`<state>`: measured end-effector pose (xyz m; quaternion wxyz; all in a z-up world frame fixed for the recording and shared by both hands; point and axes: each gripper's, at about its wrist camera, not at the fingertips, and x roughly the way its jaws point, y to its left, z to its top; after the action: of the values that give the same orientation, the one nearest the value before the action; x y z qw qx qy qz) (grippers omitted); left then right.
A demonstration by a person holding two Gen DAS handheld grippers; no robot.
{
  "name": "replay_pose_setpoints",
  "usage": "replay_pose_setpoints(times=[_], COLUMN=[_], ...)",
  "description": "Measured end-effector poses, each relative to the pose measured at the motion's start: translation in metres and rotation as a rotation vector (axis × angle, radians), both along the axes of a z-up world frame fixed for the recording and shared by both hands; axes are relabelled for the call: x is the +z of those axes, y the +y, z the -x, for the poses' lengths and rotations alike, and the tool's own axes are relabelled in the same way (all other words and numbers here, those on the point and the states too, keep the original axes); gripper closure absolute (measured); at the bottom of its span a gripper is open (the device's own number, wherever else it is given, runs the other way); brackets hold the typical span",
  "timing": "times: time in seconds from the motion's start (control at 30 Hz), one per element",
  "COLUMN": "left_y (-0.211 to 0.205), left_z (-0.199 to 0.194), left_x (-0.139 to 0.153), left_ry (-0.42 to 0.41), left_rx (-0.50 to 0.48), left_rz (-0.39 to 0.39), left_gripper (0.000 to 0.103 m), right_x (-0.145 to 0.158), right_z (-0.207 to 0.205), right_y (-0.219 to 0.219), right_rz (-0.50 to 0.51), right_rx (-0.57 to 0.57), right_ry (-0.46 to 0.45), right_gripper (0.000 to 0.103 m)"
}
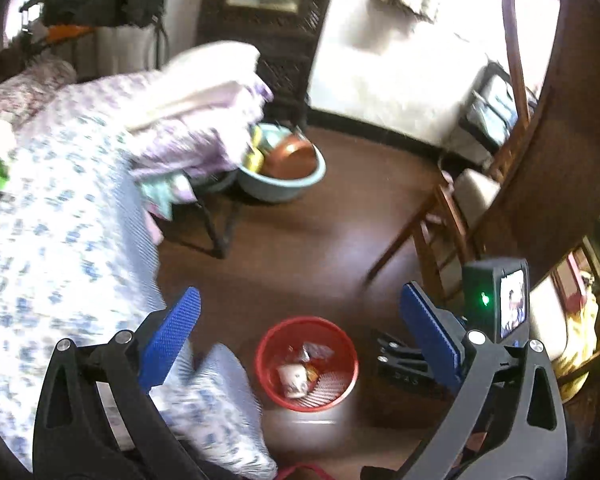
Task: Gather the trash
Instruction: 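Move both open tools back over the bed toward the remaining items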
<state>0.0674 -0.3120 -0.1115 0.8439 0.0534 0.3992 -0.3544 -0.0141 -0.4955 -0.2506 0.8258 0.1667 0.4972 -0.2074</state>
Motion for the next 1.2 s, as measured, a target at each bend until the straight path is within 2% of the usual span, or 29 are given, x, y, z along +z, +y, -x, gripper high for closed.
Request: replay_pose_setpoints(times=[0.17,0.37,0.53,0.8,1.0,1.1,1.2], left_y=[0.057,0.139,0.220,0.360,0.443,0.462,0.472], left_z=[-0.010,-0.033,-0.045,-0.050,-0.041,-0.037,-0.037], left_x=[0.028,0.038,0.040,0.041,0.040,0.036,0.030], left_ry=[-0.041,-0.056,-0.080,-0.097,-0.060,-0.047,-0.039], left_rx=[0.119,0.314,0.516,0.831,0.973,0.996,1.009], left_rz=[0.020,0.014,-0.046,-0.138,-0.064,-0.045,-0.061], left_gripper=[0.007,0.007,0.007,0.007,0.007,0.007,0.007], right_x=[0.031,0.069,0.097,0.129,0.137,0.136,0.127], right_z=[-0.010,-0.031,-0.059,-0.123,-0.204,-0.243,-0.271], right_y=[0.029,0.083,0.148,0.272,0.373,0.410,0.432], right_rz=[0.017,0.051,0.069,0.036,0.027,0.054,0.096], right_rx=[0.065,0.179,0.327,0.575,0.742,0.789,0.801], right_ry=[-0.054,-0.106,-0.144,-0.211,-0.248,-0.223,-0.189], right_gripper=[0.013,0.011,0.007,0.006,0.006,0.006,0.006])
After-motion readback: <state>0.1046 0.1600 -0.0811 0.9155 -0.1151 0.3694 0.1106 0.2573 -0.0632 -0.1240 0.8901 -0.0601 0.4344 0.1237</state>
